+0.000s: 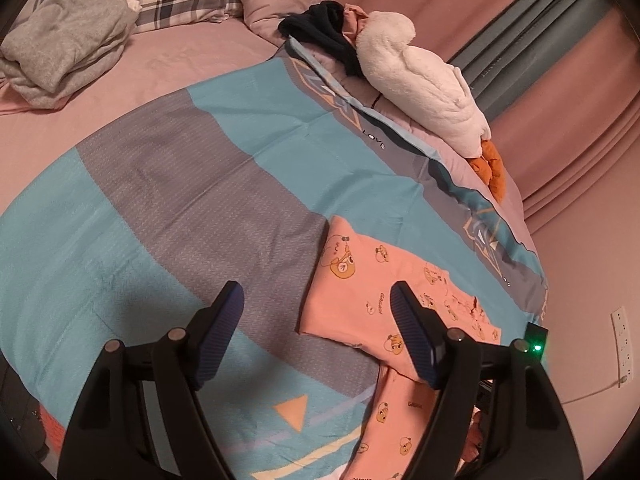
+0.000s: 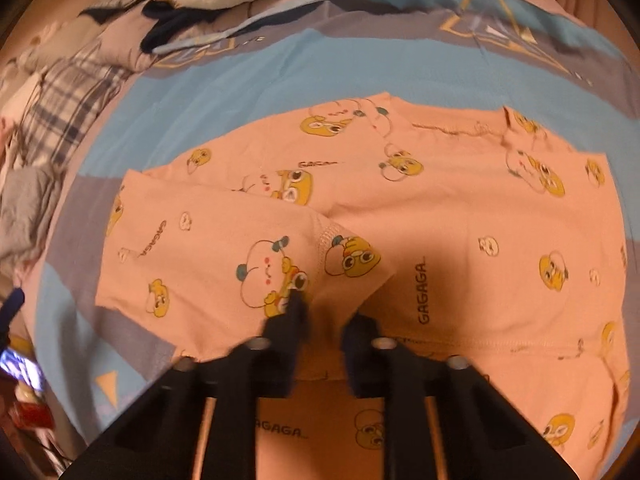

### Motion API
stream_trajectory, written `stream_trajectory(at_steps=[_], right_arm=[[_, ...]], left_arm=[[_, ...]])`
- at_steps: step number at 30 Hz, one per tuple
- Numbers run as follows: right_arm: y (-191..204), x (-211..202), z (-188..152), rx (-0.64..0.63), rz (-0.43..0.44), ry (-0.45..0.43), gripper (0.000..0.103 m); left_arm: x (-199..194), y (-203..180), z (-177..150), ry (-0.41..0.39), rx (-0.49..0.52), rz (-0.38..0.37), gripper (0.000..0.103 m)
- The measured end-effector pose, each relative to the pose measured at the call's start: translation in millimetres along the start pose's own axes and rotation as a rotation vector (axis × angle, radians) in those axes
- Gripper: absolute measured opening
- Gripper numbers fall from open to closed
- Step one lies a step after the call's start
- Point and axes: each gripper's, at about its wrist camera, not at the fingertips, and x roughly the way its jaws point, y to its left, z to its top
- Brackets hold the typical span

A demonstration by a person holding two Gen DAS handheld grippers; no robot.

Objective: Fold small clothes
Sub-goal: 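Grasp a leg cuff of the sleepsuit with the right gripper and lift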

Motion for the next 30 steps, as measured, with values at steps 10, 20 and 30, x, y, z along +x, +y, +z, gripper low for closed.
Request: stream_trajectory(at_steps=[10, 20, 30], right_arm=[[16.7, -95.9, 30.8, -0.145, 0.025, -0.222, 0.009], [30.7, -174.6, 72.6, -0.218, -0.007, -0.439, 0.008], [1.4, -192.0, 77.3, -0.17, -0.105, -0.499, 0.008]], left_arm=[[4.7, -0.7, 7.0, 0.004, -0.003, 0.0, 0.075], [18.9, -19.7, 7.9, 0.04, 0.042, -0.02, 0.073], [38.7, -53.7, 2.4, 0.102, 0.105, -0.079, 0.072]])
